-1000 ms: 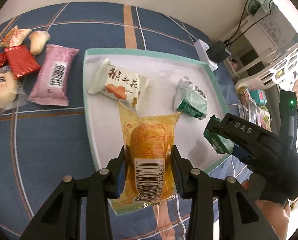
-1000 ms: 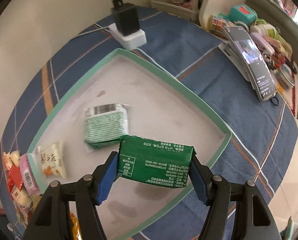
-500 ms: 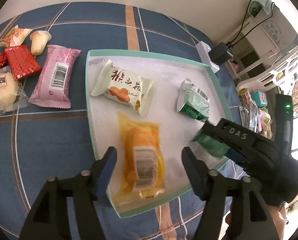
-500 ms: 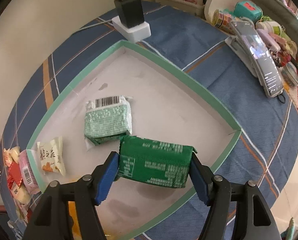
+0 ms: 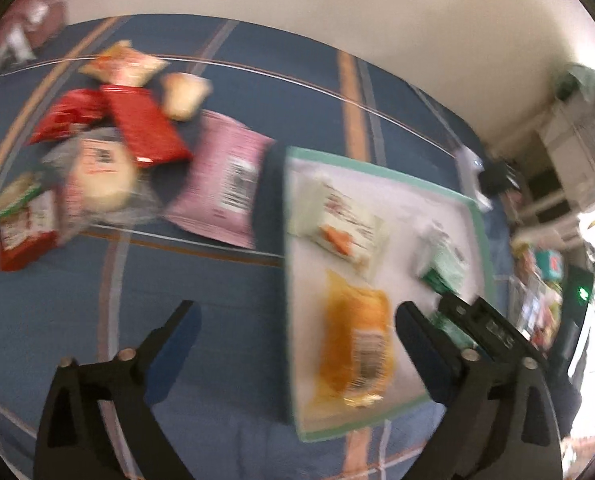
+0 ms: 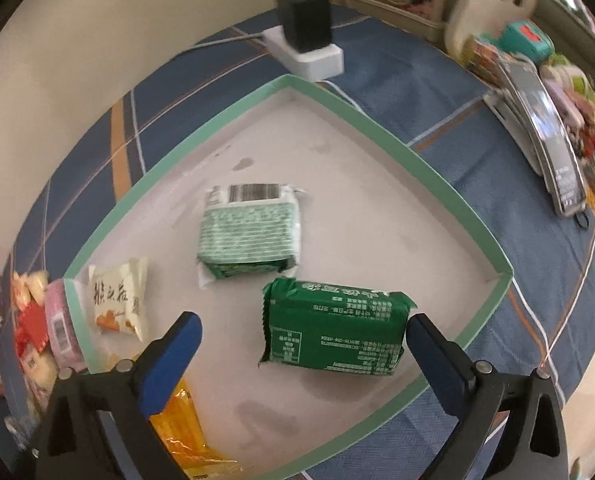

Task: Organize snacks
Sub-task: 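Carry both items into the tray and open both grippers, then grasp the red milk-biscuit pack with the left gripper while the right grasps the pink bag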

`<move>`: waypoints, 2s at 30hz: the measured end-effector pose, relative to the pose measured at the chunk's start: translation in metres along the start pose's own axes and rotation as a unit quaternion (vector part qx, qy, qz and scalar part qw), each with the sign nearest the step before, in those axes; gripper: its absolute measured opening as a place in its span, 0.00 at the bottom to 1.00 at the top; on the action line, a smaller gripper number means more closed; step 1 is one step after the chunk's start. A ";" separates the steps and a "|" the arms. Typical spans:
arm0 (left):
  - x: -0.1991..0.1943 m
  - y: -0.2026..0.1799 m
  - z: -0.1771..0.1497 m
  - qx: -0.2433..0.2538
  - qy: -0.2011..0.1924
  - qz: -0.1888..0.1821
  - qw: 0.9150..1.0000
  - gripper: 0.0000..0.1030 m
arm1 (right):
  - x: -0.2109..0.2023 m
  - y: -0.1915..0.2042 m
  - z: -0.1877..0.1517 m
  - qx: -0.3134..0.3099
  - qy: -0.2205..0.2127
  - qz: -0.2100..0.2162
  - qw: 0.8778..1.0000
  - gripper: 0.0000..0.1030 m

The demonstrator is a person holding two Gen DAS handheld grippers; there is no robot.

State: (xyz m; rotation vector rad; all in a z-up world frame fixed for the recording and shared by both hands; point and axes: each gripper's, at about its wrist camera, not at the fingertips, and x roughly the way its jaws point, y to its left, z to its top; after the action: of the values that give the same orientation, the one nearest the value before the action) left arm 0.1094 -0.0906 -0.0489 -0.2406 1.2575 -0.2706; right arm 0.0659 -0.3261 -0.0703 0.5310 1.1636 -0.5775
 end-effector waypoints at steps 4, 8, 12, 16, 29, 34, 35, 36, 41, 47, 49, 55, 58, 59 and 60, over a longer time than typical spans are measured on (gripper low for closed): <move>-0.002 0.018 0.005 -0.004 -0.007 0.077 0.997 0.98 | -0.002 0.011 -0.002 -0.018 -0.003 0.014 1.000 1.00; -0.010 0.035 0.013 -0.006 -0.022 0.138 0.990 0.98 | -0.015 0.021 -0.002 -0.031 -0.030 0.034 0.998 1.00; -0.025 0.057 0.020 -0.034 -0.042 0.147 0.988 0.98 | -0.032 0.022 0.002 -0.017 -0.050 0.064 0.997 1.00; -0.030 0.069 0.027 -0.045 -0.054 0.168 0.983 0.98 | -0.041 0.022 0.001 -0.001 -0.052 0.054 0.997 1.00; -0.046 0.134 0.043 -0.110 -0.057 0.192 0.973 0.98 | -0.058 0.078 -0.010 -0.092 -0.089 0.052 0.990 1.00; -0.053 0.162 0.047 -0.136 -0.058 0.184 0.972 0.98 | -0.062 0.131 -0.023 -0.159 -0.080 0.082 0.981 1.00; -0.054 0.169 0.048 -0.144 -0.057 0.182 0.971 0.98 | -0.062 0.141 -0.026 -0.171 -0.077 0.084 0.979 1.00; -0.055 0.175 0.049 -0.150 -0.057 0.180 0.971 0.98 | -0.059 0.154 -0.029 -0.185 -0.071 0.087 0.976 1.00; -0.052 0.203 0.052 -0.184 -0.050 0.177 0.965 0.98 | -0.047 0.206 -0.045 -0.239 -0.045 0.097 0.965 1.00; -0.027 0.212 0.056 -0.193 -0.023 0.151 0.969 0.98 | -0.018 0.238 -0.049 -0.252 -0.013 0.104 0.962 0.99; -0.019 0.211 0.058 -0.189 -0.016 0.150 0.970 0.98 | -0.009 0.243 -0.047 -0.251 -0.007 0.106 0.962 0.93; 0.006 0.209 0.066 -0.179 0.006 0.130 0.975 0.98 | 0.013 0.258 -0.041 -0.260 0.005 0.102 0.960 0.77; 0.019 0.206 0.069 -0.175 0.016 0.126 0.976 0.98 | 0.023 0.259 -0.037 -0.258 0.012 0.094 0.962 0.71; 0.022 0.205 0.068 -0.173 0.018 0.127 0.976 0.98 | 0.026 0.259 -0.036 -0.257 0.014 0.094 0.962 0.69; 0.027 0.204 0.068 -0.172 0.022 0.128 0.977 0.98 | 0.029 0.259 -0.035 -0.257 0.015 0.094 0.962 0.67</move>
State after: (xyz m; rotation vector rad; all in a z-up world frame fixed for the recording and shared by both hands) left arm 0.1956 0.0952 -0.1194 -0.3660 1.3597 0.1673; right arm 0.2231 -0.1152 -0.0855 0.1984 1.2192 -0.0907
